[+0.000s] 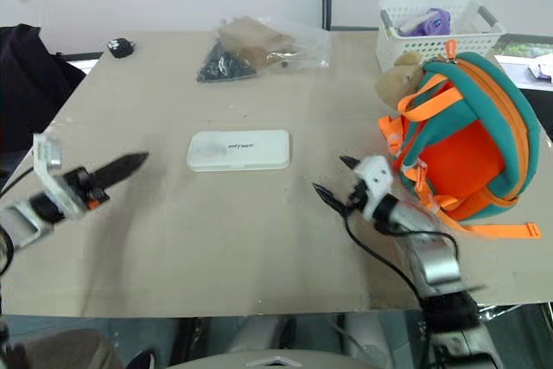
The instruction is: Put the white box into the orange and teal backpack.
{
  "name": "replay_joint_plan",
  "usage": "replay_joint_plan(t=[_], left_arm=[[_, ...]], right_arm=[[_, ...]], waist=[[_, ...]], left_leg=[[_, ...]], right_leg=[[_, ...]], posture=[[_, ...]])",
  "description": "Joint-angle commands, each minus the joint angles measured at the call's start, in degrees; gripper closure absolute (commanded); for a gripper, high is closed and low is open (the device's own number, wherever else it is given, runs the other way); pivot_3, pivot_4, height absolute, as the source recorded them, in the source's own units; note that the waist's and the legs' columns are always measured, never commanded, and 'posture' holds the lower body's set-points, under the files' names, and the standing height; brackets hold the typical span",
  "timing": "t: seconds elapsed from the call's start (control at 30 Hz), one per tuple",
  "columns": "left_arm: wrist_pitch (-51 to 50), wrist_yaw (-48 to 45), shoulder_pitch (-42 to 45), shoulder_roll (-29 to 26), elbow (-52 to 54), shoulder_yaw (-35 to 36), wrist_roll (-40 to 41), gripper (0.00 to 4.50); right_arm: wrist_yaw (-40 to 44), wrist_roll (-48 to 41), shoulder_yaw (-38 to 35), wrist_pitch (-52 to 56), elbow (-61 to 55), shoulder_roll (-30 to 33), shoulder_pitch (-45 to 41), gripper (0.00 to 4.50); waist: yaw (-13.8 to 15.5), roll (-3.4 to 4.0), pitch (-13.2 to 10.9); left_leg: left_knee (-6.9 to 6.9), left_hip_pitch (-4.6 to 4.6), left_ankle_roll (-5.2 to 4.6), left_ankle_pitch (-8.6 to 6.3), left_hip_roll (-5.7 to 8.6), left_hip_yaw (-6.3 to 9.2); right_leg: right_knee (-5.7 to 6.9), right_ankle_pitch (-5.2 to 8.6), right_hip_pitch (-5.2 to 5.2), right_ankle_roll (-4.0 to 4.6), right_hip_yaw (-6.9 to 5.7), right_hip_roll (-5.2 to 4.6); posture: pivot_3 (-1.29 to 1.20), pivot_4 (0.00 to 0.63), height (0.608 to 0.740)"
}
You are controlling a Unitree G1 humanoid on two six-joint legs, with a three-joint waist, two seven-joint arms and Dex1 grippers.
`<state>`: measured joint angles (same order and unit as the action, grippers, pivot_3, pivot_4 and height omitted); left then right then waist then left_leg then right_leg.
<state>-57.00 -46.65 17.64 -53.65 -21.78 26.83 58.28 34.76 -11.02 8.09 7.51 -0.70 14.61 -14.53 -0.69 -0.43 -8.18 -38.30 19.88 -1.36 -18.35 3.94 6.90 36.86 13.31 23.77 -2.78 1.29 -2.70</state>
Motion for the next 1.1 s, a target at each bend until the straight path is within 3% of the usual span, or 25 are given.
replay_joint_plan(t=[0.03,0.2,0.23,0.27,0.37,0.67,1.1], left_arm=[[0.38,-3.66,11.51,-1.35,-15.03,-7.20,-9.03,0.00],[6.59,-8.89,26.45,1.11,-31.92,-17.12,-22.34,0.00],[7.02,-10.84,28.54,1.76,-34.52,-18.41,-24.16,0.00],[8.12,-12.63,30.34,2.42,-36.96,-19.67,-26.21,0.00],[9.44,-16.00,34.83,4.69,-44.00,-21.08,-30.50,0.00],[7.82,-31.48,37.05,8.41,-49.94,-28.21,-42.92,0.00],[2.51,-39.65,36.83,13.63,-47.96,-25.76,-43.71,0.00]], right_arm=[[-6.05,4.81,0.44,-2.06,5.65,-2.79,-5.38,0.29],[-13.27,10.54,1.85,-3.70,15.05,-6.99,-12.51,2.06],[-14.15,11.68,2.42,-4.16,17.02,-7.76,-13.78,2.67],[-14.96,12.74,2.95,-4.68,18.92,-8.51,-14.94,2.91],[-16.36,15.15,4.52,-6.37,24.77,-10.75,-18.01,4.32],[-13.55,16.77,7.86,-9.09,29.69,-15.53,-21.41,4.45],[-8.41,16.29,9.82,-6.86,24.90,-16.19,-17.95,4.45]], waist=[[-0.35,0.00,-0.01],[-1.84,-0.06,0.03],[-1.93,-0.07,0.02],[-2.16,-0.08,0.02],[-3.32,-0.09,0.03],[-4.15,-0.07,0.10],[-4.05,-0.11,0.13]], left_leg=[[0.02,0.02,0.04,0.03,0.04,0.02],[0.14,0.11,0.06,0.03,0.09,0.01],[0.11,0.17,0.06,0.04,0.13,-0.02],[0.10,0.19,0.07,0.04,0.18,-0.02],[0.06,0.22,0.15,0.09,0.17,-0.07],[-0.01,0.22,0.15,0.11,0.33,-0.13],[-0.07,0.22,0.14,0.11,0.43,0.01]], right_leg=[[0.00,0.00,0.04,0.00,-0.01,0.02],[0.00,-0.01,0.29,0.01,-0.25,-0.14],[0.05,-0.01,0.38,0.02,-0.27,-0.20],[0.06,-0.02,0.40,0.02,-0.28,-0.19],[0.25,-0.02,0.53,0.02,-0.20,-0.20],[0.82,-0.02,0.72,0.01,-0.13,-0.39],[1.03,-0.02,0.84,0.01,-0.17,-0.45]], posture=[[0.00,0.150,0.740],[0.00,0.150,0.740],[0.00,0.150,0.740],[0.00,0.150,0.740],[0.00,0.150,0.740],[0.00,0.150,0.740],[0.00,0.150,0.740]])
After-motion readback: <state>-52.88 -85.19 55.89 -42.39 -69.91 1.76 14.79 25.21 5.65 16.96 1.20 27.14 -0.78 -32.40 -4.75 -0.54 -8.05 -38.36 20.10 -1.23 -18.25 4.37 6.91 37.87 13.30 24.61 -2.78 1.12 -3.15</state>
